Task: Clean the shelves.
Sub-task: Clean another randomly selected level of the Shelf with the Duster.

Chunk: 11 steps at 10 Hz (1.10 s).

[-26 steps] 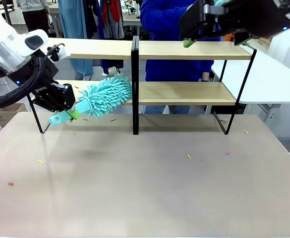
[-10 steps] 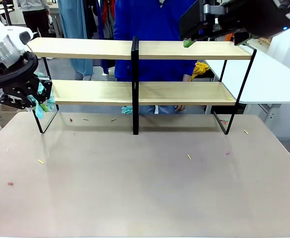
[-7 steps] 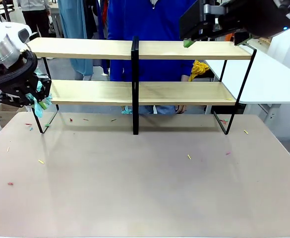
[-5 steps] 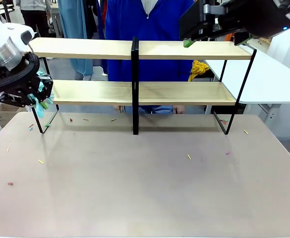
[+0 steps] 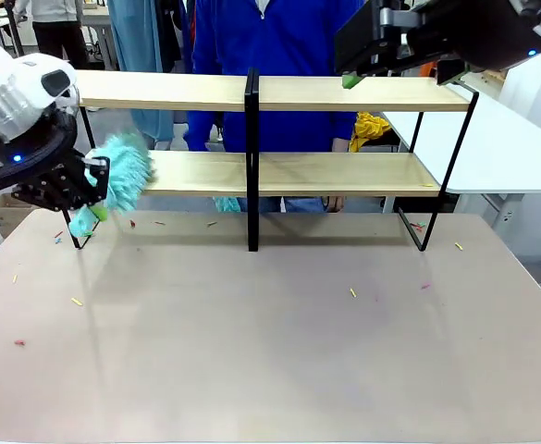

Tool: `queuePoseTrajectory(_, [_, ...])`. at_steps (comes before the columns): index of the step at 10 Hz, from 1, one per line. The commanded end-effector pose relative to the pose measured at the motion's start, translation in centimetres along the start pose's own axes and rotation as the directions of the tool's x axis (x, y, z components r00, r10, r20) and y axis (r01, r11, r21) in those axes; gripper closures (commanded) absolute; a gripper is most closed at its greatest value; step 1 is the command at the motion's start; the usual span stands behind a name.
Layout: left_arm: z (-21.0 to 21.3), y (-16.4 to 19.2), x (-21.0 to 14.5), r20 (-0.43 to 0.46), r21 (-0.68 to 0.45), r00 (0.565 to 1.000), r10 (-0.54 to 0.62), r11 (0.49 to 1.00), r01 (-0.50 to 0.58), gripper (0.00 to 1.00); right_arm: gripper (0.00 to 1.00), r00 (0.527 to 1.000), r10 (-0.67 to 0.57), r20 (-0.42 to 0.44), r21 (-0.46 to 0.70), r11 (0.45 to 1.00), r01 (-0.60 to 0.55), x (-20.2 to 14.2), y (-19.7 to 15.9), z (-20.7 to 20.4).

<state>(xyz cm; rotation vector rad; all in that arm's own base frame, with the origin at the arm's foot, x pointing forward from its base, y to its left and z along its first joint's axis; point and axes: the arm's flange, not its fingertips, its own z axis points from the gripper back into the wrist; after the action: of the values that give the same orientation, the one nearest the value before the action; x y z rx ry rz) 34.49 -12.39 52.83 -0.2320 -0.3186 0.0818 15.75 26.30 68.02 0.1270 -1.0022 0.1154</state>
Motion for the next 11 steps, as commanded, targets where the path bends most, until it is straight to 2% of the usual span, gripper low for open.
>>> queuePoseTrajectory(1, [2.0, 2.8, -0.7, -0.218, -0.101, 0.954, -0.204, 0.977, 0.186, 0.87, 0.00, 1.000, -0.009, -0.001, 0.006, 1.000, 0.009, 0.2, -0.1, 0.0])
queuePoseTrajectory(2, [3.0, 4.1, -1.2, -0.287, -0.199, 0.897, -0.338, 0.936, 0.289, 0.87, 0.00, 1.000, -0.009, -0.001, 0.006, 1.000, 0.009, 0.2, -0.1, 0.0])
queuePoseTrajectory(3, [4.4, 5.7, -1.6, -0.290, -0.326, 0.838, -0.462, 0.871, 0.368, 0.87, 0.00, 1.000, -0.009, -0.001, 0.006, 1.000, 0.009, 0.2, -0.1, 0.0])
queuePoseTrajectory(5, [7.8, 10.4, -2.8, -0.298, -0.560, 0.684, -0.666, 0.702, 0.440, 0.87, 0.00, 1.000, -0.009, -0.001, 0.006, 1.000, 0.009, 0.2, -0.1, 0.0])
queuePoseTrajectory(6, [9.9, 13.6, -3.7, -0.264, -0.611, 0.651, -0.712, 0.646, 0.458, 0.87, 0.00, 1.000, -0.009, -0.001, 0.006, 1.000, 0.009, 0.2, -0.1, 0.0])
queuePoseTrajectory(7, [12.2, 17.2, -4.6, -0.174, -0.623, 0.714, -0.678, 0.638, 0.454, 0.87, 0.00, 1.000, -0.009, -0.001, 0.006, 1.000, 0.009, 0.2, -0.1, 0.0])
queuePoseTrajectory(9, [18.0, 25.5, -6.7, 0.086, -0.642, 0.829, -0.553, 0.605, 0.470, 0.87, 0.00, 1.000, -0.009, -0.001, 0.006, 1.000, 0.009, 0.2, -0.1, 0.0])
queuePoseTrajectory(10, [20.9, 29.8, -7.7, 0.225, -0.672, 0.866, -0.448, 0.572, 0.470, 0.87, 0.00, 1.000, -0.009, -0.001, 0.006, 1.000, 0.009, 0.2, -0.1, 0.0])
queuePoseTrajectory(11, [23.7, 34.7, -8.5, 0.363, -0.680, 0.880, -0.306, 0.558, 0.475, 0.87, 0.00, 1.000, -0.009, -0.001, 0.006, 1.000, 0.009, 0.2, -0.1, 0.0])
